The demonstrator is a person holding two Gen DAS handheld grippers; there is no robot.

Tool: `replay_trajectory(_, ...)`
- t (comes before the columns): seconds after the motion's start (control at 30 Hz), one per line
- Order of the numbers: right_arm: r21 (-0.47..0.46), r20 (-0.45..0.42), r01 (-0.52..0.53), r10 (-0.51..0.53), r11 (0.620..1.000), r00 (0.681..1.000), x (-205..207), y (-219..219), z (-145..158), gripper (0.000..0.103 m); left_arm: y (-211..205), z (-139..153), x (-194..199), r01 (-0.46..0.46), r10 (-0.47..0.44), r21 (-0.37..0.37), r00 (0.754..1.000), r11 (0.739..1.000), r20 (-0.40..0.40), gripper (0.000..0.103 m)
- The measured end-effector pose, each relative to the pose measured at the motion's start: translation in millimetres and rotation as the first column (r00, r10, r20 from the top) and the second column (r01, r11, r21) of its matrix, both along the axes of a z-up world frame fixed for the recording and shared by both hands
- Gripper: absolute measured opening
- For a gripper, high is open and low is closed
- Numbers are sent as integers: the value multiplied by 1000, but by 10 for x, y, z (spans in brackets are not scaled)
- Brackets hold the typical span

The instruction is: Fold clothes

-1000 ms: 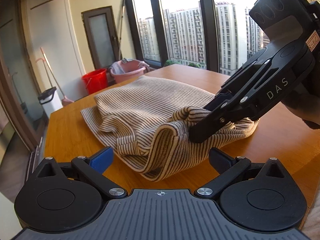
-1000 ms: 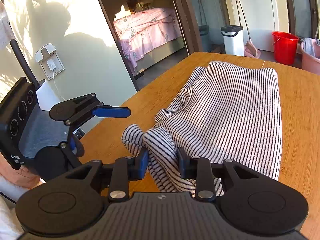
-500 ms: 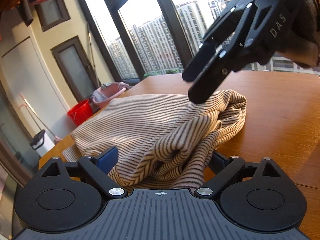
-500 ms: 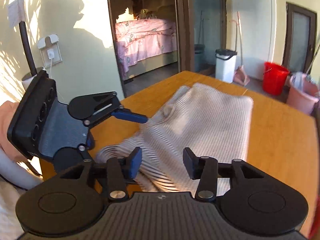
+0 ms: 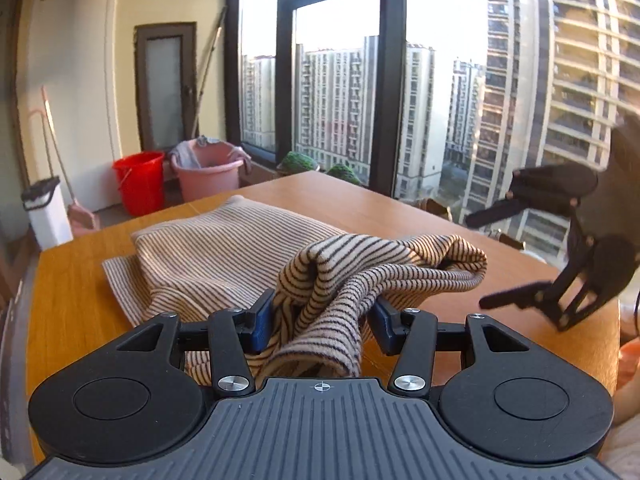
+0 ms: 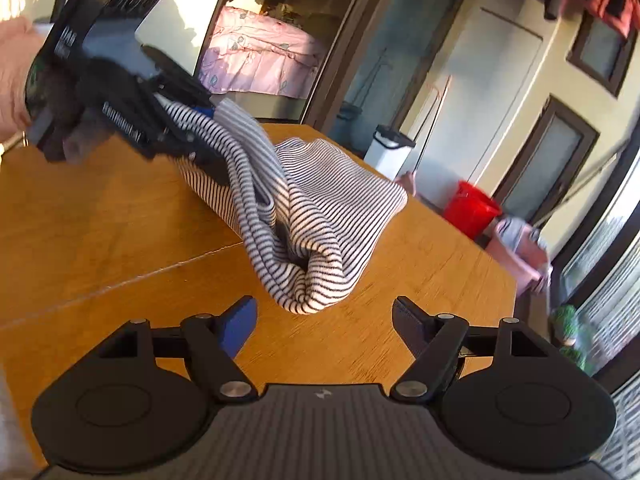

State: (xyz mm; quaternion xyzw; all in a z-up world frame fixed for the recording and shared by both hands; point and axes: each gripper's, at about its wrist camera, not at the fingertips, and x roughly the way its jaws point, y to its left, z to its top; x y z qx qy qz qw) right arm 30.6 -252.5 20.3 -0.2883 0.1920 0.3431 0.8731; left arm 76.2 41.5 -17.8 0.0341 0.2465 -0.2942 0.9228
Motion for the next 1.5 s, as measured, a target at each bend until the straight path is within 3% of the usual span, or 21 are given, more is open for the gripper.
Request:
replay_trajectory(0.1, -45, 108, -48, 53, 998, 993, 48, 226, -132, 74, 174, -13, 82, -39, 35, -74, 998, 996, -52, 54)
replay_trajectory(0.17, -77, 178, -78, 91, 994, 980, 80, 376, -219, 52, 203, -40, 67, -49, 47, -60, 998, 997, -43, 56)
replay_trajectory(0.2, -94, 212, -92, 110, 991, 971, 96, 451, -263, 32, 206, -48, 41, -53, 52, -38, 998, 998, -25, 57)
replay_trajectory(0.27, -86, 202, -112, 127, 990, 971, 149, 545, -245, 31, 199, -61, -35, -62, 61, 26, 998, 998, 32, 66)
replay_trajectory(0.33, -82, 161, -136, 148, 987, 976, 196, 596, -212, 29, 152, -107, -100, -44, 36, 101, 996, 994, 83, 82)
replay_trajectory(0.4, -93, 122, -156, 166, 983, 978, 208, 627, -202, 28, 92, -163, -162, -21, -3, 181, 991, 983, 131, 83)
replay_trajectory(0.47, -103, 78, -173, 181, 979, 980, 214, 633, -193, 26, 16, -215, -207, 18, -49, 234, 991, 972, 128, 76)
replay_trajectory(0.5, -104, 55, -176, 183, 979, 982, 203, 624, -176, 25, -21, -228, -238, 45, -76, 254, 991, 966, 114, 66)
replay_trajectory(0.63, -78, -61, -176, 171, 981, 983, 35, 491, 26, 24, -114, -164, -490, 178, -202, 309, 978, 934, 49, 46)
replay_trajectory(0.73, -14, -178, -184, 179, 983, 968, -132, 265, 333, 24, -50, 141, -746, 297, -299, 197, 954, 934, -20, 43)
replay_trajectory(0.83, 89, -265, -161, 179, 983, 948, -237, -12, 676, 24, 50, 457, -898, 366, -368, 92, 930, 926, -1, 43)
replay_trajectory(0.9, 181, -290, -121, 171, 976, 941, -167, -176, 820, 24, 108, 565, -817, 367, -367, 31, 930, 930, 22, 44)
replay_trajectory(1.07, 315, -240, -10, 90, 949, 967, 390, -203, 918, 24, 294, 426, -112, 227, -231, -128, 973, 965, -15, 44)
replay_trajectory(1.17, 375, -240, 42, 54, 926, 969, 965, -94, 874, 24, 543, 248, 315, 100, -125, -244, 988, 965, -90, 46)
replay_trajectory(1.3, 392, -315, 93, 39, 915, 948, 1749, 215, 677, 24, 857, 48, 628, -51, -8, -319, 983, 946, -183, 50)
replay_trajectory(1.37, 374, -327, 72, 59, 925, 943, 1946, 409, 608, 24, 991, -3, 627, -91, 13, -351, 976, 932, -217, 57)
replay_trajectory(1.43, 351, -334, 45, 81, 935, 939, 2118, 609, 542, 24, 1050, -61, 566, -120, 33, -371, 972, 921, -233, 75)
replay_trajectory(1.5, 328, -341, 16, 102, 945, 934, 2289, 809, 477, 24, 1069, -129, 510, -169, 73, -375, 964, 912, -257, 78)
